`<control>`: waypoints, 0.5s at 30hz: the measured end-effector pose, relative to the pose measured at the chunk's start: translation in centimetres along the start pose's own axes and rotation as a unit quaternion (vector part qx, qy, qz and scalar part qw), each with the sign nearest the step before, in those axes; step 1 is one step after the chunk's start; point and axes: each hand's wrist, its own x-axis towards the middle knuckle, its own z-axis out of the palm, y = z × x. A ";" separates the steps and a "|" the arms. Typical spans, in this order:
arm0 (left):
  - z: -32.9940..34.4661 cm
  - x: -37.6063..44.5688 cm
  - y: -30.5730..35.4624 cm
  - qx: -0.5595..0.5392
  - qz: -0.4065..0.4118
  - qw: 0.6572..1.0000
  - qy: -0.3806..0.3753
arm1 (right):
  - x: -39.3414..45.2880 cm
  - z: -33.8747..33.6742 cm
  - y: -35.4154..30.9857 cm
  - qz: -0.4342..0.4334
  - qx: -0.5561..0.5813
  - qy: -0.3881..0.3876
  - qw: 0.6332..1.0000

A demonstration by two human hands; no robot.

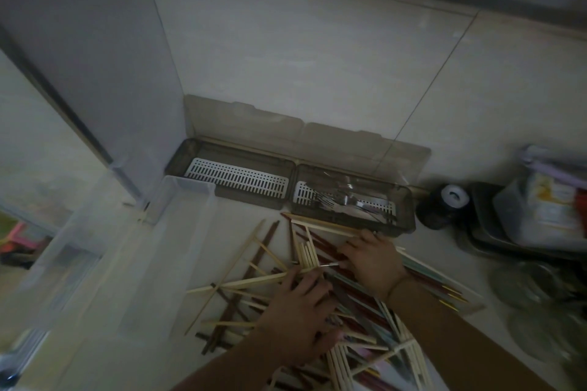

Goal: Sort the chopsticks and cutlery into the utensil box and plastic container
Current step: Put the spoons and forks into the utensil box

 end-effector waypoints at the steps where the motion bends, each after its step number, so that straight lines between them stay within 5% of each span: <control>1: 0.0 0.0 0.0 -0.004 -0.001 1.000 -0.004 | 0.1 0.1 0.1 -0.004 -0.005 0.002 1.000; 15: 0.0 0.0 0.0 0.000 -0.012 1.000 -0.020 | 0.9 -2.2 1.4 0.063 0.094 -0.084 0.990</control>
